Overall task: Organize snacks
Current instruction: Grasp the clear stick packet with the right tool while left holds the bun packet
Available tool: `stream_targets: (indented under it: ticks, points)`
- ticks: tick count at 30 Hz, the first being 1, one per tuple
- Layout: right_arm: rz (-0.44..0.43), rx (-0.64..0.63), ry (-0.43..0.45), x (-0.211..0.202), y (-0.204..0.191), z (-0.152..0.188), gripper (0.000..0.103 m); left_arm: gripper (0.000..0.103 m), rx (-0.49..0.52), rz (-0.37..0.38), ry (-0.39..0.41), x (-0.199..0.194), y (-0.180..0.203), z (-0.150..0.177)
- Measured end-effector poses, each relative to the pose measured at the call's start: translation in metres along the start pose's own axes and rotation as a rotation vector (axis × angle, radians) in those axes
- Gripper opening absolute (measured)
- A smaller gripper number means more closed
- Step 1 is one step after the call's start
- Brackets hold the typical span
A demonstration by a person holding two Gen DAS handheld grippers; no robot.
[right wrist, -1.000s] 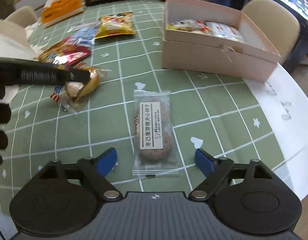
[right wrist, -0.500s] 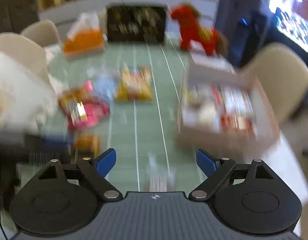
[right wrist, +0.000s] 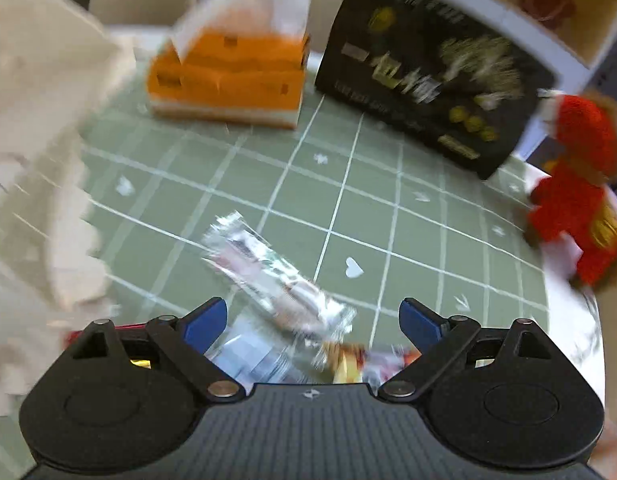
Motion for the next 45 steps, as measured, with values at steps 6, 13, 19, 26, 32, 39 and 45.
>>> stream_targets:
  ticks: [6, 13, 19, 26, 32, 39, 45]
  points:
    - [-0.113, 0.035, -0.001, 0.004, -0.001, -0.001, 0.066, 0.055, -0.051, -0.029, 0.049, -0.010, -0.013, -0.007]
    - [-0.292, 0.175, -0.127, -0.018, 0.012, 0.034, 0.017, 0.055, -0.126, -0.050, 0.090, -0.014, -0.029, -0.019]
    - [-0.373, 0.173, -0.149, -0.066, 0.006, 0.087, 0.010, 0.053, -0.137, -0.040, 0.067, -0.006, -0.031, -0.017]
    - [-0.197, 0.067, 0.071, -0.100, 0.009, 0.065, 0.045, 0.023, -0.101, 0.006, 0.059, -0.005, -0.021, -0.020]
    - [-0.101, 0.037, 0.077, -0.037, 0.000, 0.017, 0.071, 0.024, -0.036, -0.014, 0.045, -0.011, -0.008, -0.006]
    - [-0.214, 0.150, -0.058, 0.000, 0.004, 0.009, 0.051, 0.025, -0.078, -0.060, 0.059, -0.028, -0.024, 0.011]
    - [-0.263, 0.114, -0.094, -0.049, 0.008, 0.047, 0.041, 0.026, -0.100, -0.063, 0.070, -0.023, -0.031, 0.000]
Point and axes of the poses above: each gripper's, at about its wrist camera, not at the fingertips, and x roughly the way its jaws point, y to its right, z to its underside, the point moved 2 cm from there along x, roughly the way its jaws point, and after that the axes turned 13 degrees about z, right-handed, at the moved point
